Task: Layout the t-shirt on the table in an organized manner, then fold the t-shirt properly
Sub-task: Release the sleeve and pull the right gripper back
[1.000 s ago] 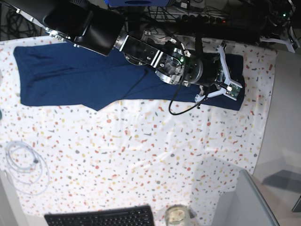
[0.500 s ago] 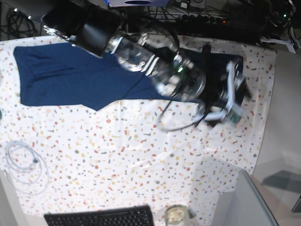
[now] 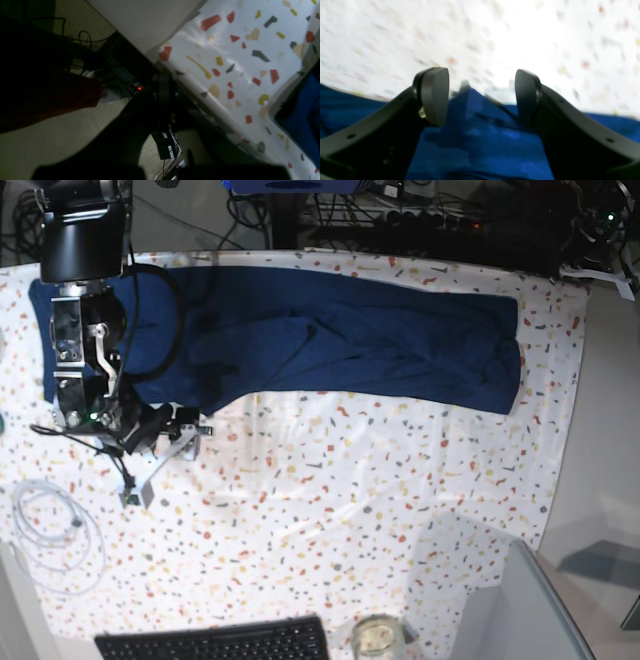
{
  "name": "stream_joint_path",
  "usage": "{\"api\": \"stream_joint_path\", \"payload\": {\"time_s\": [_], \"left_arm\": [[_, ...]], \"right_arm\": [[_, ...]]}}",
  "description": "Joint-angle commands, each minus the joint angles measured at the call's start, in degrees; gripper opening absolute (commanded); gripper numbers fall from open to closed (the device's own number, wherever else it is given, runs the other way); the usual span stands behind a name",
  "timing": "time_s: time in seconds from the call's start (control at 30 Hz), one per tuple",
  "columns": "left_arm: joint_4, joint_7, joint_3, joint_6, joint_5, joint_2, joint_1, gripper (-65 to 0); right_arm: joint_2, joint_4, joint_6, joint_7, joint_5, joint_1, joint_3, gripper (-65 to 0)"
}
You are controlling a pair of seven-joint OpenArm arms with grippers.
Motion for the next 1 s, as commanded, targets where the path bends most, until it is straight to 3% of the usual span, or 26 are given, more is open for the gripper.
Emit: {"api": "stream_joint_path", "payload": {"time_s": [0.0, 0.23, 0.53, 0.6, 0.73, 0.77, 0.97], "left_arm": [[1.1, -1.0, -0.3, -0.2, -0.2, -0.8, -0.4, -65.0], [0.8, -1.0, -0.3, -0.2, -0.2, -0.9, -0.3, -65.0], [0.7, -1.0, -0.4, -0.2, 0.4, -1.2, -0.1, -65.0], [0.7, -1.0, -0.4, -0.2, 0.4, -1.2, -0.1, -65.0], [0.7, -1.0, -0.4, -0.2, 0.4, -1.2, -0.1, -65.0], [0.7, -1.0, -0.4, -0.2, 0.4, -1.2, -0.1, -65.0], [0.7, -1.0, -0.4, -0.2, 0.4, -1.6, -0.2, -65.0]], "right_arm": [[-0.4, 0.0, 0.2, 1.3, 1.2, 1.8, -0.8, -26.1], [-0.4, -11.2, -0.6, 1.7, 1.2, 5.5, -6.5, -26.3], [-0.4, -19.5, -0.6, 9.7, 1.2, 6.3, -9.3, -27.3], [-0.4, -20.2, -0.6, 10.6, 1.2, 6.3, -9.3, -34.1], [-0.4, -18.1, -0.6, 10.3, 1.2, 5.5, -8.7, -61.2], [-0.3, -16.9, -0.6, 10.4, 1.2, 4.5, -8.7, -65.0], [1.8, -4.3, -0.6, 10.1, 1.4, -2.1, -8.7, -64.8]]}}
